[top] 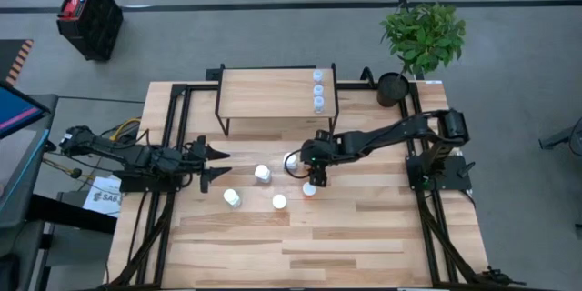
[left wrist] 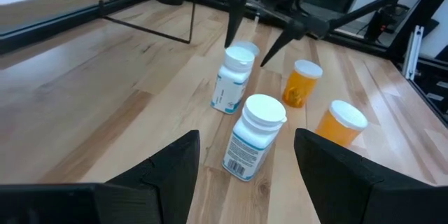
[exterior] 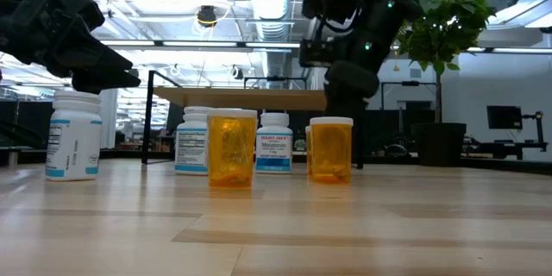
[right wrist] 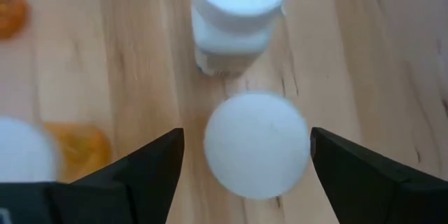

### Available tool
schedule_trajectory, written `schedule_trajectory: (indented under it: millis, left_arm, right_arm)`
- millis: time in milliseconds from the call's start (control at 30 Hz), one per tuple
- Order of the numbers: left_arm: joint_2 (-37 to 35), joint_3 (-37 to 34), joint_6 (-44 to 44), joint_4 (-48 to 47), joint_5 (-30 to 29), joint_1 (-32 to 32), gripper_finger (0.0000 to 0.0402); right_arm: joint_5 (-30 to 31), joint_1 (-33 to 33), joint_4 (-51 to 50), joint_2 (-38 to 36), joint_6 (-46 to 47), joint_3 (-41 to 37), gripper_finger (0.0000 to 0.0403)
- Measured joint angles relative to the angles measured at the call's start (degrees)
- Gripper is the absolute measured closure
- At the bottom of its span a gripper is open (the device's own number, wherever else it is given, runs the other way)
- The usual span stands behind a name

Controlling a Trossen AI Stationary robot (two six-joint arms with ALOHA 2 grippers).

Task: Pick and place medicine bottles onto shelf by color
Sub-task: Put the top orange pill bottle on the shelf

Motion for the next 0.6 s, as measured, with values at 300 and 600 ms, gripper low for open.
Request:
schedule_trajectory:
  millis: [300,600]
  left_arm:
    - [0.0,0.0,0.0,0.0,0.0,0.0,0.0180]
    - [0.0,0.0,0.0,0.0,-0.1,0.0,0.0180]
  right_arm:
    - [-0.1,-0.5,1.6,1.2,-0.7,0.0,0.0090]
    - [0.0,-0.5,2.4,1.1,-0.8,0.0,0.0099]
